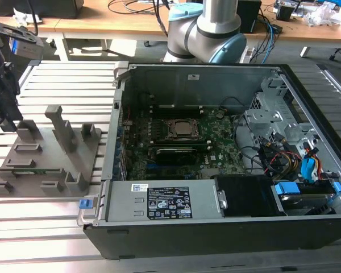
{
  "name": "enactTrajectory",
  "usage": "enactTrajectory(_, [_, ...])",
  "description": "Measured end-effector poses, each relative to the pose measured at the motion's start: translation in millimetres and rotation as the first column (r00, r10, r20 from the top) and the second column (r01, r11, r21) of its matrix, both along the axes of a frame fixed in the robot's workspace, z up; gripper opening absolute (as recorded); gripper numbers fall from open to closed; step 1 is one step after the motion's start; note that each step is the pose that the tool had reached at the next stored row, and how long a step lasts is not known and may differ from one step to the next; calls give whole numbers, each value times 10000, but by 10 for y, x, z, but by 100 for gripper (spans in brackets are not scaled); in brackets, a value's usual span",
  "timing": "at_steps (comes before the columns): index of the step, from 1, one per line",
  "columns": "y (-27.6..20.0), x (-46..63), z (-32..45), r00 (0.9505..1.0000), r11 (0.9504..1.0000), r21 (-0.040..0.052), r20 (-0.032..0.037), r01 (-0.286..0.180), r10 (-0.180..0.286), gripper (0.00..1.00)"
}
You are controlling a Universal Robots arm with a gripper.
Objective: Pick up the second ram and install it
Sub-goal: 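Pick up the second ram and move it above second insertion slot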
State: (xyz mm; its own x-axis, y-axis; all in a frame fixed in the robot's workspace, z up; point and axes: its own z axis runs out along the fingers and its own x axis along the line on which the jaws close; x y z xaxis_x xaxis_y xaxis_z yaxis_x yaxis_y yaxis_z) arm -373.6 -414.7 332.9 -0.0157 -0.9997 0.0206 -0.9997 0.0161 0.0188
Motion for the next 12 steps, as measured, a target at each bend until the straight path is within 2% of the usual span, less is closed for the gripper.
enactTrajectory(12, [-4,0,-178,10000,10000,0,0,-1,1,36])
